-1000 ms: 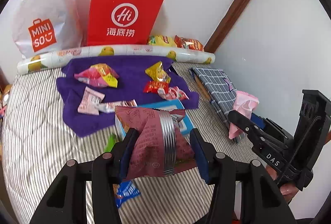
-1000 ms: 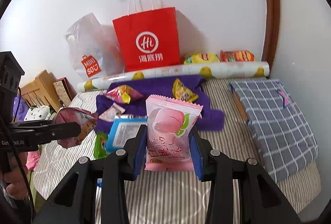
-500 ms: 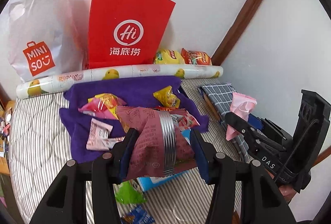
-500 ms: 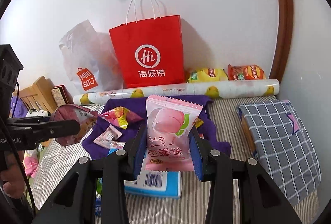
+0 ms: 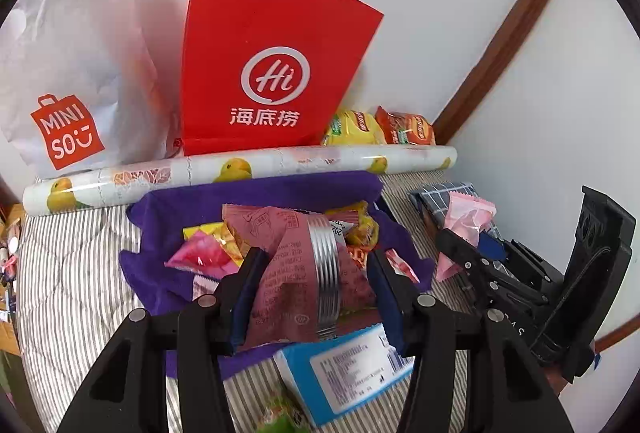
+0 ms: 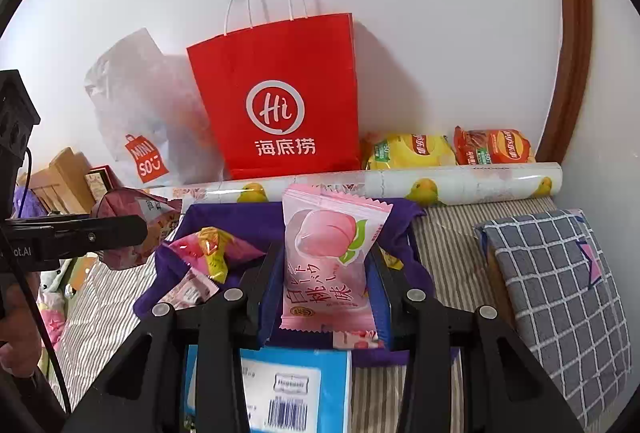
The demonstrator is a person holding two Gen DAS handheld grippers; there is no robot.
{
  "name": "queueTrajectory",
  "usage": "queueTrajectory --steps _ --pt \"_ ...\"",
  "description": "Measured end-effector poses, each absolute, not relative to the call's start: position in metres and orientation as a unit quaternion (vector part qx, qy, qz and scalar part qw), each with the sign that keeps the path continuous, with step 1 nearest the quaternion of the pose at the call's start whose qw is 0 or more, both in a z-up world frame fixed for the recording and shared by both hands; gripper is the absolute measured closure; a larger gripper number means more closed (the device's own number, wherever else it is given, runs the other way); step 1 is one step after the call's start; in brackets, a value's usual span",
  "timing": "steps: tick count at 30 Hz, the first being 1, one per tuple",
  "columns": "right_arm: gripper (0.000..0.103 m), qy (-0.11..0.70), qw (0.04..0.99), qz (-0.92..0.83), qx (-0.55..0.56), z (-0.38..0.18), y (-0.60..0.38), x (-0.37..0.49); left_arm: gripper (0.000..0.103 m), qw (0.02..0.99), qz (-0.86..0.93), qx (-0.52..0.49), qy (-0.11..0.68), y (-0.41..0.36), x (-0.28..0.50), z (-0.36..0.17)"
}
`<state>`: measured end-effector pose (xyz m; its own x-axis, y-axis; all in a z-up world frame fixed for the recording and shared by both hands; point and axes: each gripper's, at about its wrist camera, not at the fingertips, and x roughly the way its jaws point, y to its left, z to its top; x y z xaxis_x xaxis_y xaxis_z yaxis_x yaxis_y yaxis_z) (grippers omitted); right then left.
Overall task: Organize snacks
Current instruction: 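Carry the peach packet and clipped pink bag over the purple towel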
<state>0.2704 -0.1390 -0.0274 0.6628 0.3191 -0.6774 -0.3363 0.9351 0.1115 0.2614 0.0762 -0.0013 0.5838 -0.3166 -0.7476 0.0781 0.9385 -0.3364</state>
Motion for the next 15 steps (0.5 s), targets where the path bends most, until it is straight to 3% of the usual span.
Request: queueTrajectory --steps 15 --pt "0.064 0.383 0.904 0.187 -0.021 -0.055 -0.115 0.32 0.053 0.871 -0.108 -0.136 0.46 0.093 0.293 -0.036"
